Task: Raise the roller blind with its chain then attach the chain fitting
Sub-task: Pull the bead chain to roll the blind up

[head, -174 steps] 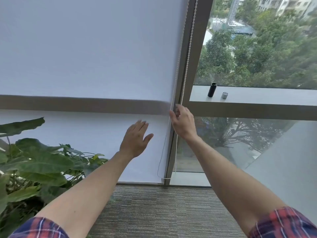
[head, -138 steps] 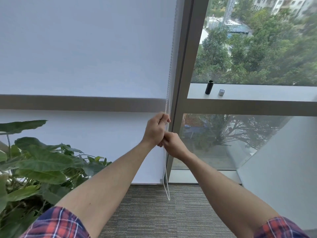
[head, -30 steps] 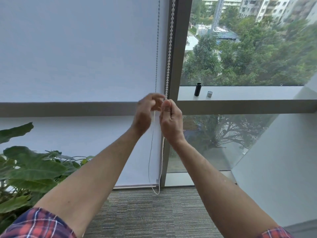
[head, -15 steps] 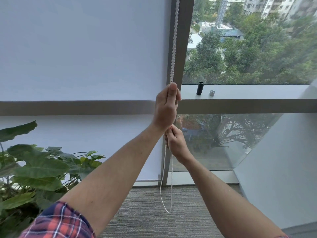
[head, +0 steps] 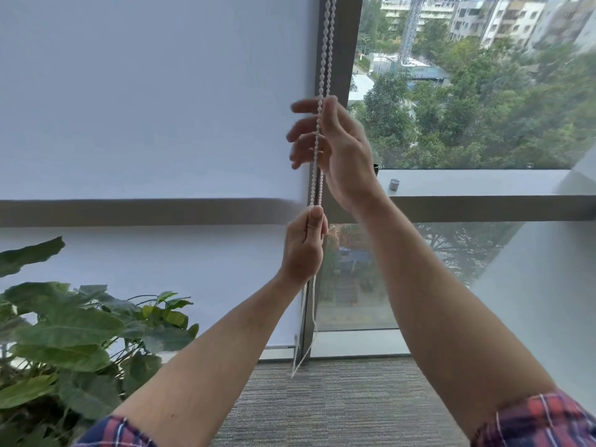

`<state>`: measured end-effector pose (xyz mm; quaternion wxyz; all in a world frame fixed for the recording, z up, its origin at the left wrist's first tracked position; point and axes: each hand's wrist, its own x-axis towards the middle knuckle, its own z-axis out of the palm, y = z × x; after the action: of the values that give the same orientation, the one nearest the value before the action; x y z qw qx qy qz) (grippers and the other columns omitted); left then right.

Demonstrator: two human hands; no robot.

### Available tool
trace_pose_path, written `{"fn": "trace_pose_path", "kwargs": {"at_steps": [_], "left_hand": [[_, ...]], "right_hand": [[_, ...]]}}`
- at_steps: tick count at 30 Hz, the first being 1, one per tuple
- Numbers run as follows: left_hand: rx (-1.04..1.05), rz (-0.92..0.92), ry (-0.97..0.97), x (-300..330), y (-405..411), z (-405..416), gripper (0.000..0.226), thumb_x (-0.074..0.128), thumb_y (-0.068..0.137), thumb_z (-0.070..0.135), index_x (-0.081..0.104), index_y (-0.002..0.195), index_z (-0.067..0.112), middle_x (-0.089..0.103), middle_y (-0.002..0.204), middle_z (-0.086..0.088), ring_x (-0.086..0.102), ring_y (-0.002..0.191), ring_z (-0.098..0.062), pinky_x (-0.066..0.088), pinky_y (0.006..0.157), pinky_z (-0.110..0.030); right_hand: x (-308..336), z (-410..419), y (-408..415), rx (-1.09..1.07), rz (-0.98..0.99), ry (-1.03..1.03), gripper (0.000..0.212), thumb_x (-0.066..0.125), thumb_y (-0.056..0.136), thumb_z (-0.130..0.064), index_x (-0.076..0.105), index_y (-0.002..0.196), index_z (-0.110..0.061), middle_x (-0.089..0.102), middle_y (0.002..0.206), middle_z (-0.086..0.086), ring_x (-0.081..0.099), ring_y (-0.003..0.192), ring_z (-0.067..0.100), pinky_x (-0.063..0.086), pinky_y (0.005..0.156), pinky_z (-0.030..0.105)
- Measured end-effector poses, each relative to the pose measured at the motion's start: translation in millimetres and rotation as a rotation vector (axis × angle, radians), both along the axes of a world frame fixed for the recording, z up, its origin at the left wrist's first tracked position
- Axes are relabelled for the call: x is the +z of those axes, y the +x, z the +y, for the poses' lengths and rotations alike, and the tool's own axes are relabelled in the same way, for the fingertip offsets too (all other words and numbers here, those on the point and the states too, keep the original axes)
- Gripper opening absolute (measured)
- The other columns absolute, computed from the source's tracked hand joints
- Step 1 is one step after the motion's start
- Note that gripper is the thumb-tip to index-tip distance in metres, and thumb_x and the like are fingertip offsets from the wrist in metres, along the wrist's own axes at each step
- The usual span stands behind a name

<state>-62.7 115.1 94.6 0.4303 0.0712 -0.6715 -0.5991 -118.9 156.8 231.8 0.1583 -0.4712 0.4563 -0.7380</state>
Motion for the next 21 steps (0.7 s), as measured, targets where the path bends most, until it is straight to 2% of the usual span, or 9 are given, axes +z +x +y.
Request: {"fn": "trace_pose_path", "kwargs": {"at_steps": [3, 5, 8, 12, 14, 15, 17, 19, 21], "left_hand": [[0.018, -0.033, -0.010, 3.4, 2.5, -4.1, 0.041, 0.037, 0.100, 0.039, 0.047, 0.060, 0.036, 0.043, 0.051, 0.014, 0.035, 0.049, -0.005, 0.029, 0.051, -0.024], [0.020, -0.041, -0.017, 1.6, 2.8, -7.4, 0.042, 0.036, 0.100, 0.036, 0.049, 0.061, 0.039, 0.043, 0.052, 0.016, 0.034, 0.051, -0.004, 0.028, 0.053, -0.024], [-0.024, -0.056, -0.043, 0.8, 4.6, -10.9, 0.043, 0.035, 0.103, 0.037, 0.050, 0.063, 0.042, 0.043, 0.051, 0.017, 0.034, 0.049, 0.000, 0.028, 0.051, -0.016], [-0.087, -0.079, -0.102, 12.0, 8.1, -21.7, 0.045, 0.029, 0.089, 0.076, 0.052, 0.071, 0.041, 0.036, 0.054, 0.012, 0.031, 0.048, -0.010, 0.024, 0.047, -0.028], [-0.080, -0.026, -0.072, 19.6, 8.5, -28.3, 0.056, 0.030, 0.083, 0.082, 0.053, 0.079, 0.031, 0.042, 0.063, -0.004, 0.039, 0.056, -0.020, 0.033, 0.051, -0.035], [-0.065, 0.000, -0.045, 25.8, 8.7, -30.9, 0.066, 0.030, 0.082, 0.083, 0.056, 0.084, 0.022, 0.046, 0.069, -0.011, 0.045, 0.062, -0.020, 0.039, 0.055, -0.033], [-0.029, 0.036, -0.006, 41.4, 7.8, -36.7, 0.078, 0.028, 0.083, 0.080, 0.058, 0.095, 0.009, 0.055, 0.074, -0.008, 0.054, 0.069, -0.016, 0.045, 0.062, -0.026], [0.000, 0.079, 0.002, 62.4, 5.3, -41.7, 0.068, 0.026, 0.089, 0.065, 0.059, 0.096, 0.006, 0.062, 0.071, 0.012, 0.057, 0.066, -0.002, 0.044, 0.060, -0.016], [-0.004, 0.123, -0.022, 84.8, 3.8, -42.3, 0.054, 0.027, 0.093, 0.053, 0.061, 0.092, 0.011, 0.063, 0.072, 0.013, 0.059, 0.070, -0.003, 0.047, 0.064, -0.018]], "right_hand": [[7.0, -12.3, 15.4, -0.019, -0.040, -0.009, 0.034, 0.030, 0.109, -0.016, 0.056, 0.088, -0.008, 0.040, 0.054, -0.004, 0.031, 0.042, 0.008, 0.026, 0.041, 0.020], [1.8, -18.7, 22.7, -0.099, -0.056, -0.057, 0.037, 0.033, 0.108, -0.013, 0.050, 0.076, -0.012, 0.030, 0.048, -0.010, 0.023, 0.038, 0.004, 0.020, 0.039, 0.016], [-3.9, -21.3, 25.9, -0.181, -0.022, -0.146, 0.037, 0.037, 0.104, -0.013, 0.050, 0.070, -0.016, 0.030, 0.048, -0.010, 0.023, 0.039, 0.003, 0.021, 0.039, 0.017], [-6.6, -21.2, 21.4, -0.264, 0.010, -0.172, 0.039, 0.039, 0.105, -0.016, 0.050, 0.068, -0.021, 0.035, 0.051, -0.015, 0.028, 0.041, 0.003, 0.023, 0.041, 0.019], [-9.1, -21.7, 18.7, -0.286, 0.016, -0.177, 0.040, 0.040, 0.105, -0.019, 0.051, 0.067, -0.025, 0.036, 0.051, -0.016, 0.028, 0.042, 0.004, 0.023, 0.042, 0.021], [-10.1, -21.8, 18.2, -0.296, 0.022, -0.181, 0.040, 0.040, 0.105, -0.021, 0.052, 0.067, -0.027, 0.036, 0.051, -0.016, 0.028, 0.042, 0.005, 0.023, 0.042, 0.022], [-15.2, -22.9, 18.0, -0.312, 0.040, -0.187, 0.040, 0.041, 0.105, -0.022, 0.052, 0.067, -0.028, 0.037, 0.051, -0.015, 0.030, 0.041, 0.006, 0.024, 0.041, 0.023], [-26.0, -24.0, 19.9, -0.323, 0.042, -0.165, 0.037, 0.042, 0.104, -0.024, 0.051, 0.067, -0.027, 0.040, 0.052, -0.013, 0.037, 0.042, 0.010, 0.030, 0.042, 0.025], [-40.0, -25.1, 21.8, -0.352, 0.037, -0.116, 0.037, 0.044, 0.101, -0.028, 0.049, 0.065, -0.032, 0.042, 0.055, -0.015, 0.038, 0.047, 0.012, 0.032, 0.047, 0.029]]}}
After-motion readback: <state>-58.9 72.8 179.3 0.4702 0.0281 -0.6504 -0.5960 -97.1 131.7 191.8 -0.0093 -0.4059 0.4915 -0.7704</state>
